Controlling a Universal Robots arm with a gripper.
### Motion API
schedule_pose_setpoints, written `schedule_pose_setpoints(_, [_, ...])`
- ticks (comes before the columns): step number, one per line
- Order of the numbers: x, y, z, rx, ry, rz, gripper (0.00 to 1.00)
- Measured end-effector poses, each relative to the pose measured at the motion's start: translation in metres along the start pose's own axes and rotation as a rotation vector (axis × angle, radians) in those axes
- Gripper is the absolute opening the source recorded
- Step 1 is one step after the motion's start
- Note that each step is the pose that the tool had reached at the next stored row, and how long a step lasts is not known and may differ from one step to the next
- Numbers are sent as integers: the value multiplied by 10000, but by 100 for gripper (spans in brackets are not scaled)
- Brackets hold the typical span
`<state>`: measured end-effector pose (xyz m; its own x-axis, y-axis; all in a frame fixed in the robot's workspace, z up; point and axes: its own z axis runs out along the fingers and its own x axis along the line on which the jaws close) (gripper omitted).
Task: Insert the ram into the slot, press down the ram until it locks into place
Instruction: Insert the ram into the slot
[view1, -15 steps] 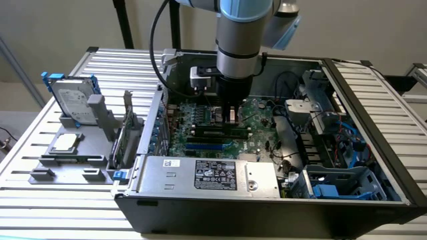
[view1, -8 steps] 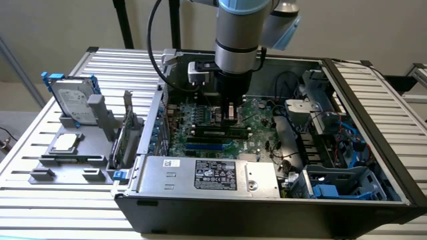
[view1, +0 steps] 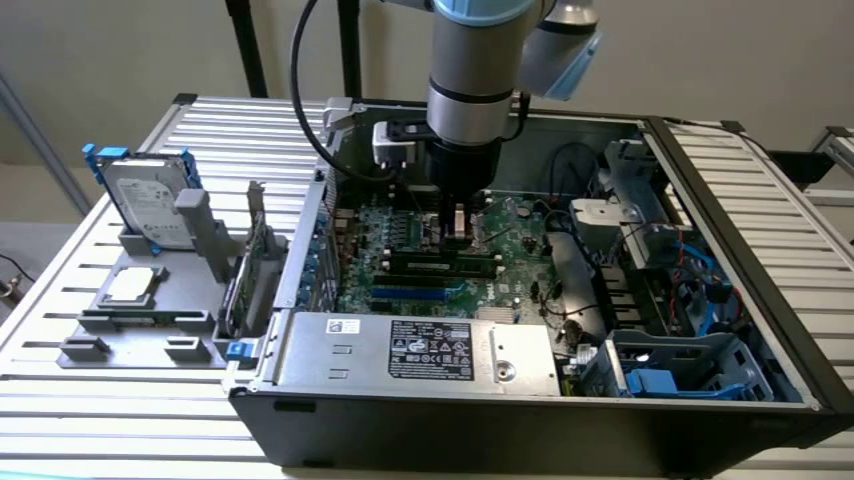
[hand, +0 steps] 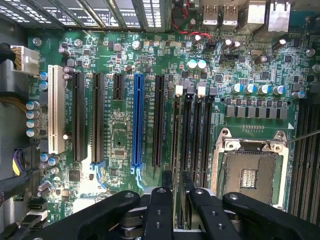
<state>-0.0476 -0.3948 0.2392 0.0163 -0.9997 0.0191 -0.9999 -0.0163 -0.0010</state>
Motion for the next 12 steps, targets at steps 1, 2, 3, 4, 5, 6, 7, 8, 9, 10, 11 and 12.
schedule_pose_setpoints(1, [0,0,0,0,0,0,22])
schedule_pose_setpoints(2, [0,0,0,0,1,0,22])
schedule_pose_setpoints(3, [0,0,0,0,0,1,22])
schedule_pose_setpoints(4, [0,0,0,0,0,0,22])
schedule_pose_setpoints(5, [0,0,0,0,1,0,22])
schedule_pose_setpoints(6, [0,0,0,0,0,0,19])
schedule_pose_setpoints(7, [0,0,0,0,0,0,19])
schedule_pose_setpoints(8, [0,0,0,0,0,0,13])
schedule_pose_setpoints(9, [0,0,0,0,1,0,10])
schedule_pose_setpoints(10, [0,0,0,0,0,0,10])
schedule_pose_setpoints(11, [0,0,0,0,1,0,10])
schedule_pose_setpoints(12, [0,0,0,0,0,0,10])
